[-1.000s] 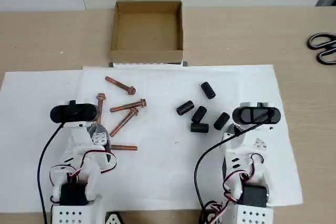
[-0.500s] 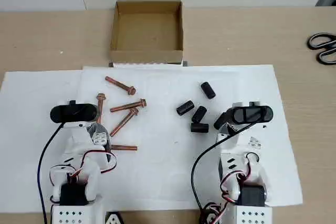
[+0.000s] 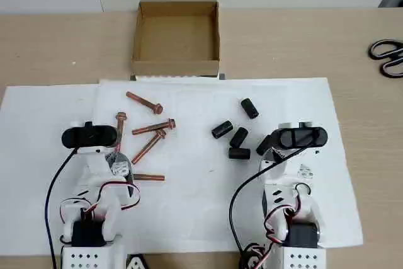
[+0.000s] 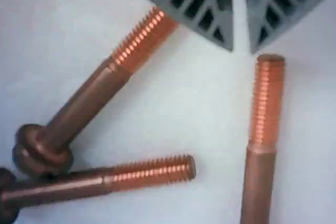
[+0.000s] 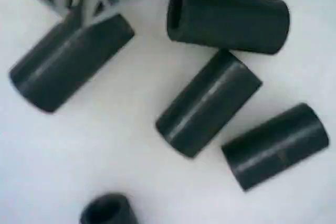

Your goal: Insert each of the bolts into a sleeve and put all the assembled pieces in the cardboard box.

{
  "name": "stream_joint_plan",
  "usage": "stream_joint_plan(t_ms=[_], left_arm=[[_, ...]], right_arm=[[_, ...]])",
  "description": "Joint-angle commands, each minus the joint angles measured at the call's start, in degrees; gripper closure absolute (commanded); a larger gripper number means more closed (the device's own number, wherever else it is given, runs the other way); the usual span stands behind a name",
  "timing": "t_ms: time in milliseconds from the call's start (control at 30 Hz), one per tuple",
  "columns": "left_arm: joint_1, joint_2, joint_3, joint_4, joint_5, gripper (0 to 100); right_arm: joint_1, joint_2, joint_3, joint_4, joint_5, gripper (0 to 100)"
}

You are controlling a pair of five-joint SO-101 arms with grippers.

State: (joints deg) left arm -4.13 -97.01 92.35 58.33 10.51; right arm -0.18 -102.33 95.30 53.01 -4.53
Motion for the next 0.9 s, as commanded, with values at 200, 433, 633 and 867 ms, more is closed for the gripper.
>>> stream_joint_plan(t_ms=[200,433,633,867], left_arm=[[0.2,0.0,-12.7,-1.4,-0.4,99],[2.3,11.7,-25.9,3.8,-0.2,99],[3.0,42.5,-53.6,16.4,-0.2,99],[2.9,67.7,-80.0,33.7,-0.2,99]], right_arm=[[1.2,-0.2,-13.0,7.0,0.4,99.5],[1.1,2.0,-23.3,7.8,0.5,99.5],[1.2,20.5,-36.6,7.9,0.1,99.5],[0.8,43.6,-56.7,10.0,0.0,99.5]])
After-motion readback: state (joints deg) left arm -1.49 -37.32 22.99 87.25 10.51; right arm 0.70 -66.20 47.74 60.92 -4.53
